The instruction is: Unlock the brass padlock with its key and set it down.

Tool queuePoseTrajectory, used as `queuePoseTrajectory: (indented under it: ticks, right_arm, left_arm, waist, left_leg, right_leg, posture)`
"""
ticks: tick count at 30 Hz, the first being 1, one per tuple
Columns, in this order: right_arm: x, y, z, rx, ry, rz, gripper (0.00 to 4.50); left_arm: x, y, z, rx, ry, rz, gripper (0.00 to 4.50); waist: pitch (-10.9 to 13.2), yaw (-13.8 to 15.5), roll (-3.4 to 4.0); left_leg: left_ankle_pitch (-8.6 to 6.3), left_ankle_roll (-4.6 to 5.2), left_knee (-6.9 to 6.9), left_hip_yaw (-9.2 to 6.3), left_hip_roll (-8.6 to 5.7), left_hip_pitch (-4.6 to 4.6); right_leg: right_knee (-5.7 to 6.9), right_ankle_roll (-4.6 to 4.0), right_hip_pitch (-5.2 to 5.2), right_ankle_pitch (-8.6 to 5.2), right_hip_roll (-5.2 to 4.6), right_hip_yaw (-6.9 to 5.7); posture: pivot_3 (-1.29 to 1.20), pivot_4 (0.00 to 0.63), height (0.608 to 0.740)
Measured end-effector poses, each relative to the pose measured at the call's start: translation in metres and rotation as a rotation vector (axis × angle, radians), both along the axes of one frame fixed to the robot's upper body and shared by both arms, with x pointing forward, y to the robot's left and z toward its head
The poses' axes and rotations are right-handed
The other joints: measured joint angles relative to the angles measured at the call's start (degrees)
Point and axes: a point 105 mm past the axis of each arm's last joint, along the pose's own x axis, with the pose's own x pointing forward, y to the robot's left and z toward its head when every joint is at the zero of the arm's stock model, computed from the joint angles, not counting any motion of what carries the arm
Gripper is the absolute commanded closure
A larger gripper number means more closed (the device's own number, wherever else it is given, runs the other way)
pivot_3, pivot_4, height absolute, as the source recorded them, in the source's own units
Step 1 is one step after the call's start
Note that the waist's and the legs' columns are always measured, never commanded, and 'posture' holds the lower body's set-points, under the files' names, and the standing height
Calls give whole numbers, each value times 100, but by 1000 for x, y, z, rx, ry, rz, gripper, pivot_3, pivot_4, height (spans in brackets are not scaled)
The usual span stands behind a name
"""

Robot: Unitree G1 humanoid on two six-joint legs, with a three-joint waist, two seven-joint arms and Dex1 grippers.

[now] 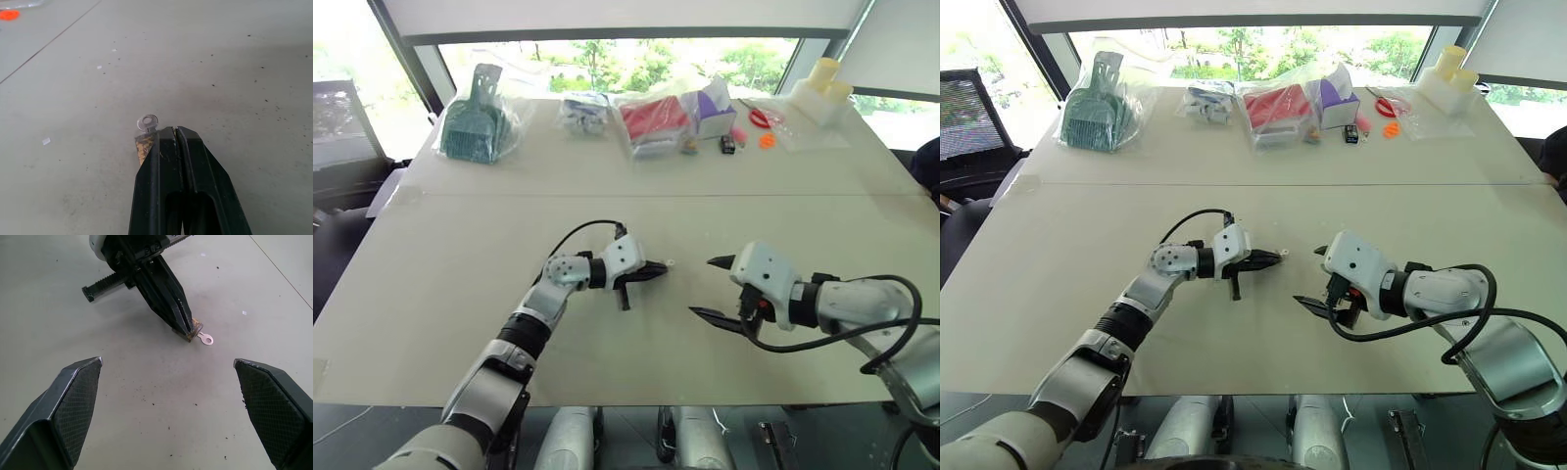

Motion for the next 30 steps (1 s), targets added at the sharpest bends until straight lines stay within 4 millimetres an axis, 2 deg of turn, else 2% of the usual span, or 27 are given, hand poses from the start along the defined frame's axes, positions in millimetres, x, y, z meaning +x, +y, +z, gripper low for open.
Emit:
queuePoseTrajectory:
  ticks: [6, 7, 9, 14, 15, 21, 27, 30]
  right_arm:
    - [8, 12, -4, -52, -76, 51, 0]
    - [9, 13, -4, -50, -80, 56, 0]
    - [10, 17, -3, -42, -87, 65, 0]
    - [12, 17, -4, -53, -93, 70, 0]
    - [11, 17, -4, -53, -93, 71, 0]
    - [12, 17, -4, -59, -98, 70, 0]
    - [12, 14, -4, -65, -96, 55, 0]
    - [13, 13, -4, -68, -98, 49, 0]
  left_arm:
    - [-4, 19, 7, 6, 65, 3, 4486]
    - [-3, 21, 9, 0, 66, 12, 4246]
    - [-1, 25, 14, -22, 71, 28, 3664]
    - [-2, 25, 15, -31, 87, 45, 1179]
    - [-1, 25, 14, -31, 88, 50, 803]
    - [2, 10, 11, -54, 117, 113, 803]
    - [-2, -5, -3, -22, 126, 176, 803]
    - [-2, -6, -3, -8, 120, 199, 803]
  waist:
    - [1, -5, 1]
    - [1, 6, 1]
    - [2, 11, 1]
    - [2, 3, 0]
    - [2, 2, 0]
    - [2, 7, 0]
    - [2, 2, 0]
    - [2, 2, 0]
  left_leg:
    - [0, 0, -1, 0, 1, -6]
    - [0, 0, -1, 0, 0, -7]
    - [0, 0, -1, 0, 0, -8]
    - [-1, 1, -1, 2, -1, -8]
    - [-1, 1, -1, 2, -2, -8]
    - [-1, 1, -1, 2, -3, -8]
    - [-1, 1, -1, 1, -2, -7]
    - [-1, 1, -1, 1, -1, -6]
  right_leg:
    - [2, 1, -9, 0, 3, 0]
    - [2, 1, -9, 0, 2, 0]
    - [0, 1, -8, 0, 1, 0]
    - [-1, 2, -8, 1, 1, 0]
    - [0, 2, -8, 1, 1, 0]
    - [0, 16, -8, 9, 2, 0]
    - [1, 17, -8, 9, 2, 0]
    - [1, 16, -8, 9, 2, 0]
  posture:
    - [0, 150, 740]
    - [0, 150, 740]
    - [0, 150, 740]
    - [0, 150, 740]
    - [0, 150, 740]
    - [0, 150, 740]
    - [0, 150, 740]
    - [0, 150, 740]
